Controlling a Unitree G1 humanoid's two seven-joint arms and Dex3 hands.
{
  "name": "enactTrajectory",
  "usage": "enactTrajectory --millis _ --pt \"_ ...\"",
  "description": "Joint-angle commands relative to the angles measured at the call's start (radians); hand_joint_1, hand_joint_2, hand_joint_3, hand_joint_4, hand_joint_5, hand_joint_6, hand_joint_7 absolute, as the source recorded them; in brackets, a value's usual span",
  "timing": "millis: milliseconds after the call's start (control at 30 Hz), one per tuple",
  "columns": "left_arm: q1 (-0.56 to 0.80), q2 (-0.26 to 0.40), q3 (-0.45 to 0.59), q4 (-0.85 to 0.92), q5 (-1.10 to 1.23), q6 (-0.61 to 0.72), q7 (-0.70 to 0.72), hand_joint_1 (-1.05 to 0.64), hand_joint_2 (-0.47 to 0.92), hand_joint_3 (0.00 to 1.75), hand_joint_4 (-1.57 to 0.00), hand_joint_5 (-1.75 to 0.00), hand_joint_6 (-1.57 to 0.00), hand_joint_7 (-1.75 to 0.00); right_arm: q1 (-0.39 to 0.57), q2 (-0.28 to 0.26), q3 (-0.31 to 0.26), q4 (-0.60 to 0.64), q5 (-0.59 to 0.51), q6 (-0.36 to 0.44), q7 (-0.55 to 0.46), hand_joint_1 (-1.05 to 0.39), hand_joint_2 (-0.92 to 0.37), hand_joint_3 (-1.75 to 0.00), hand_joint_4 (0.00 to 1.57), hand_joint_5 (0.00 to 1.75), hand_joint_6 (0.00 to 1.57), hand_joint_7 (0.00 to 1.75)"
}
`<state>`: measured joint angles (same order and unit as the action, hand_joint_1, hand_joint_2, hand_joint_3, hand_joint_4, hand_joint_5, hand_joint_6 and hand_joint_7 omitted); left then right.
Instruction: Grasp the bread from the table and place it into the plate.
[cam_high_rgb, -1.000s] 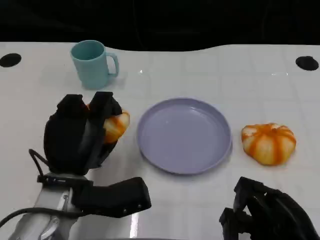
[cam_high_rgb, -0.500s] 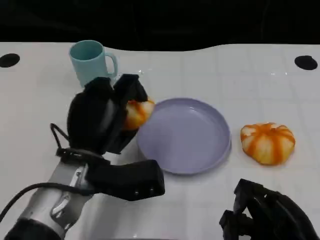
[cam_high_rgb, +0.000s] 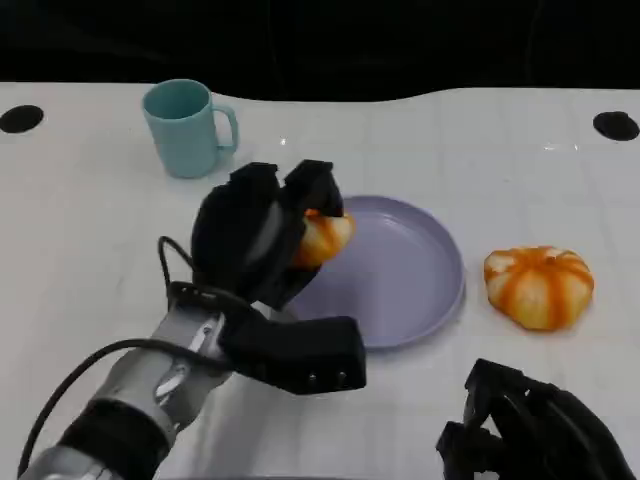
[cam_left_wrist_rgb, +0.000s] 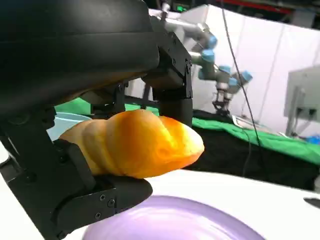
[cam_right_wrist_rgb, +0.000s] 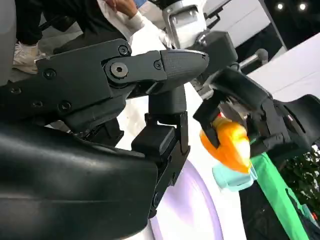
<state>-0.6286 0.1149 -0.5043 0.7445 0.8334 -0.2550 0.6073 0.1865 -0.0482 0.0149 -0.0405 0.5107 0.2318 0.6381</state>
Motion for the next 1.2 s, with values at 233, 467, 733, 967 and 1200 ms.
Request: enactTrajectory --millis 233,467,733,967,1200 --pt "-0.146 -0.07 -0.051 0.204 -0.011 -0.03 -0.037 -0.25 0.37 1.07 -0.96 -1.75 -0.71 -1.74 0.01 -0.01 -0.009 -0.017 0.006 -0.004 0.0 -0.73 -0.92 -0.21 0.9 1.59 0.78 1.4" --pt "-0.183 -0.095 -0.03 0.264 -0.104 -0.063 -0.235 -0.2 0.71 0.57 -0.76 -1.75 -0.75 -1.33 0.019 -0.005 0.0 -0.032 0.0 -0.009 -0.007 -0.74 -0.92 -0.22 0.9 1.61 0.8 1.4" --pt "-0.195 -0.064 -0.084 0.215 -0.079 -0.002 -0.417 -0.36 0.92 0.15 -0.56 -1.23 -0.68 -0.22 0.025 -0.005 0.004 -0.043 0.005 -0.002 -0.009 -0.74 -0.92 -0.21 0.89 1.61 0.79 1.41" --pt "-0.184 -0.032 -0.139 0.08 -0.014 0.137 -0.579 -0.85 0.92 0.28 -0.29 -0.16 -0.13 0.0 0.027 -0.009 0.002 -0.046 0.01 0.002 -0.006 -0.73 -0.92 -0.21 0.89 1.6 0.79 1.4" --pt "-0.156 0.018 -0.155 -0.065 0.009 0.204 -0.701 -1.05 0.92 0.46 -0.23 -0.09 -0.04 -0.01 0.026 -0.011 0.0 -0.044 0.01 0.002 -0.006 -0.73 -0.92 -0.21 0.9 1.59 0.79 1.4"
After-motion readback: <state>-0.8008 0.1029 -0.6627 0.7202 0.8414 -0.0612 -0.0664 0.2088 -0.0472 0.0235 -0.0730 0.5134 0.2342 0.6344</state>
